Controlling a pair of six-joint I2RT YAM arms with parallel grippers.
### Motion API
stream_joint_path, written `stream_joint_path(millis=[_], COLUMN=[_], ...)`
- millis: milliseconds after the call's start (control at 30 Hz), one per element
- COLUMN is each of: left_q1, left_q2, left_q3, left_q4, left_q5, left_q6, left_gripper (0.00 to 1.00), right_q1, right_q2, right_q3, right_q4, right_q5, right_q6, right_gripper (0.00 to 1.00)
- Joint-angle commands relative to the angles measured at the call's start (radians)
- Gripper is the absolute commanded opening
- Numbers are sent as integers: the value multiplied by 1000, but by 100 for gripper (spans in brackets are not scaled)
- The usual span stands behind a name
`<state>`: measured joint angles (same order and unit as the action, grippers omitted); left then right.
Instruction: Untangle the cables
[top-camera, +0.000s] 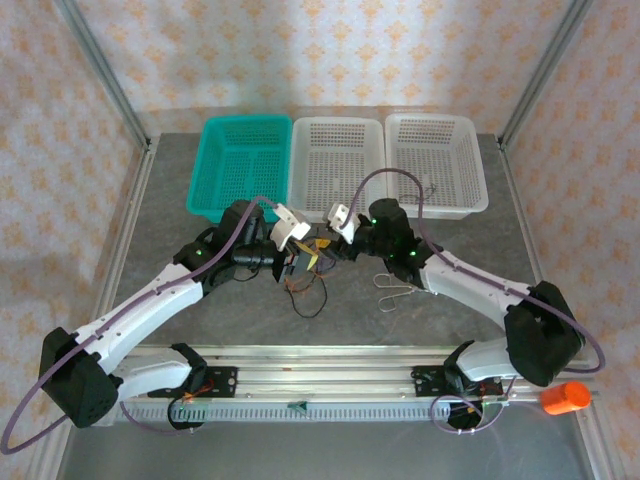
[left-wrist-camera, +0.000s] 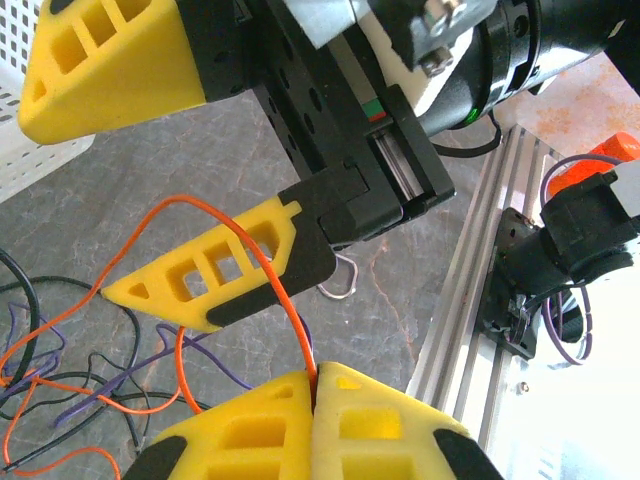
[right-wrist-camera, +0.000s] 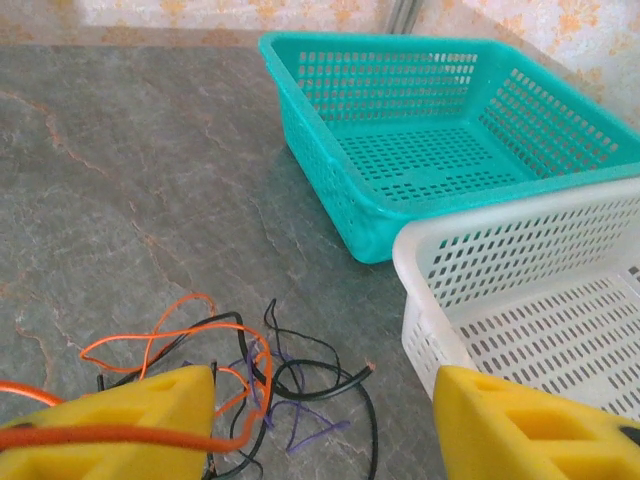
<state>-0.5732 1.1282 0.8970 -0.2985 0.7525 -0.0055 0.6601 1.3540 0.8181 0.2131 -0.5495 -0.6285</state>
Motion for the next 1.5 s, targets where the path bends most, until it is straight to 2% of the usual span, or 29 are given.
stream_joint_path(millis=[0, 100, 400, 533, 767, 933, 967, 1000, 1067, 1100, 1267, 1333, 1467], left_q1=[7, 7, 7, 7, 7, 7, 7, 7, 7, 7, 7, 7, 7], left_q2=[5, 5, 11, 10, 4, -2, -5, -10, -22, -30, -77, -90, -117], left_q3=[36, 35, 33, 37, 36, 28, 24, 19, 2, -10, -89, -125, -205], left_q4=[-10, -10, -4, -11, -12, 9, 19, 30, 56, 73, 181, 227, 329], left_q5=[18, 23, 21, 11, -14, -58, -69, -82, -114, -131, -297, -324, -341], left_q6=[17, 15, 6, 7, 6, -23, -33, -44, -68, -82, -188, -217, -243], left_gripper=[0, 0, 0, 0, 0, 0, 9, 27, 53, 60, 69, 72, 73], right_q1=[-4, -4, -3, -4, -4, -4, -4, -4, -4, -4, -4, -4, -4], right_q2=[7, 13, 29, 26, 8, -15, -19, -22, -29, -33, -50, -47, -60], right_q3=[35, 36, 39, 38, 22, 9, 7, 9, 9, 9, 17, 42, 67], right_q4=[46, 49, 76, 82, 84, 86, 87, 86, 88, 86, 56, 16, -7], right_q5=[-27, -27, -46, -52, -44, -39, -41, -42, -42, -40, -8, -9, -30], right_q6=[13, 13, 45, 55, 70, 100, 118, 139, 185, 214, 351, 407, 500], right_gripper=[60, 59, 45, 31, 0, 0, 0, 0, 0, 0, 0, 0, 0])
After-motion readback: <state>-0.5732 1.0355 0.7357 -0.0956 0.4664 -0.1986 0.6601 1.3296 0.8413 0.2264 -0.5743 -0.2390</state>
